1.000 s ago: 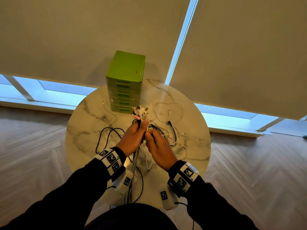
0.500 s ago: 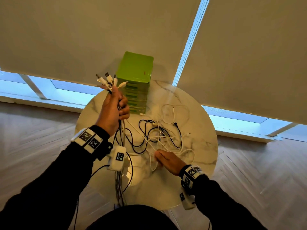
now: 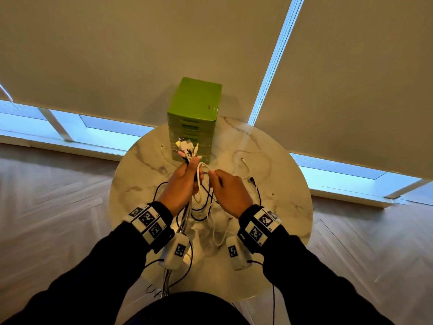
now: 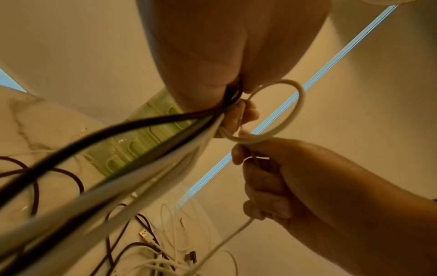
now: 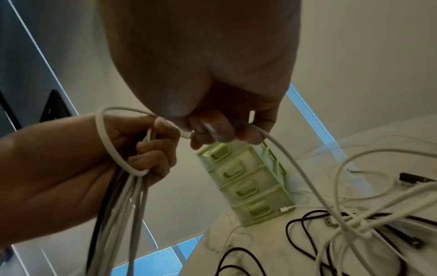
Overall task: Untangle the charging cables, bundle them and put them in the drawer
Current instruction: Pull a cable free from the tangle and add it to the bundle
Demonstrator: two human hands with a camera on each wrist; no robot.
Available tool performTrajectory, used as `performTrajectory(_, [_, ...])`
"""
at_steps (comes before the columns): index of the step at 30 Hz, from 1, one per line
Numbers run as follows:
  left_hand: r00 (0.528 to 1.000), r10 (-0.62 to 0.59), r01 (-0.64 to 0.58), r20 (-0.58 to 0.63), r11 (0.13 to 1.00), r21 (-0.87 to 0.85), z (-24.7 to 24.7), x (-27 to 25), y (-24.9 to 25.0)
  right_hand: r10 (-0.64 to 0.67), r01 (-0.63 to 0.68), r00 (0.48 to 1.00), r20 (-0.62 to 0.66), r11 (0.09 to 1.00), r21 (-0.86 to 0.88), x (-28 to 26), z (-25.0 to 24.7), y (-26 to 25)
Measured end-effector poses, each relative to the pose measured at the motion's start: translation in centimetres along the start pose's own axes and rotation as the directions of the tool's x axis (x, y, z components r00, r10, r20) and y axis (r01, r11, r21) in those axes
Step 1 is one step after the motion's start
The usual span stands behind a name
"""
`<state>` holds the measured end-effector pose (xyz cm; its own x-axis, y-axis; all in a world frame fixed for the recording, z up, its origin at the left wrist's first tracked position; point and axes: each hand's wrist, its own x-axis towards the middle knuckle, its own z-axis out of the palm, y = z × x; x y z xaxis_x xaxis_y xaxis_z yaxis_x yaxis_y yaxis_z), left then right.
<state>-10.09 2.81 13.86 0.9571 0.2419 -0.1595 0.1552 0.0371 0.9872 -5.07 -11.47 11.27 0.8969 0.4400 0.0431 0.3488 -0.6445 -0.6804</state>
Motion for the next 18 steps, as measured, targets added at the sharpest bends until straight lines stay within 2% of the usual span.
performTrajectory(2, [0.997, 0.030, -0.032, -0.075, 0.999, -0.030, -0.6, 0.5, -0.5, 0.099, -0.099, 0.995, -0.008, 0.995, 0.010, 0.5, -0.5, 1.0])
performTrajectory(4, [0.984, 0.064, -0.073, -0.166, 0.996, -0.048, -1.8, 1.1, -0.8, 0.233, -0.235, 0.971, 0.044, 0.971, 0.040, 0.9, -1.4, 2.3])
performTrajectory(6, [0.972, 0.062, -0.089, -0.228, 0.990, -0.112, -2.9, 1.4, -0.4, 0.352, -0.373, 0.924, 0.149, 0.915, 0.153, 0.9, -2.5, 3.8])
performTrajectory(8, [0.964, 0.071, -0.120, -0.255, 0.976, -0.183, -3.7, 1.6, 0.4, 0.371, -0.440, 0.881, 0.292, 0.869, 0.224, 0.7, -3.5, 5.3])
performTrajectory(9, [0.963, 0.091, -0.141, -0.252, 0.971, -0.190, -4.1, 1.7, 0.7, 0.348, -0.439, 0.868, 0.355, 0.872, 0.218, 0.6, -3.7, 6.3])
performTrajectory(11, [0.968, 0.119, -0.162, -0.220, 0.969, -0.186, -4.4, 1.8, 1.1, 0.257, -0.345, 0.865, 0.431, 0.928, 0.139, 0.4, -4.1, 7.3])
performTrajectory(13, [0.979, 0.126, -0.155, -0.160, 0.971, -0.182, -4.2, 1.6, 1.3, 0.123, -0.162, 0.921, 0.371, 0.984, 0.076, 0.0, -4.0, 6.6])
performTrajectory(15, [0.989, 0.132, -0.142, -0.068, 0.974, -0.175, -3.4, 1.2, 1.6, -0.038, -0.015, 0.945, 0.326, 0.987, 0.157, -0.5, -3.4, 4.1])
performTrajectory(16, [0.991, 0.131, -0.134, -0.024, 0.976, -0.174, -3.1, 1.1, 1.7, -0.083, 0.009, 0.926, 0.369, 0.980, 0.200, -0.7, -2.8, 2.6])
performTrajectory(18, [0.993, 0.113, -0.103, 0.043, 0.978, -0.182, -2.6, 0.8, 2.0, -0.094, -0.030, 0.825, 0.557, 0.977, 0.209, -1.2, -1.3, 0.5])
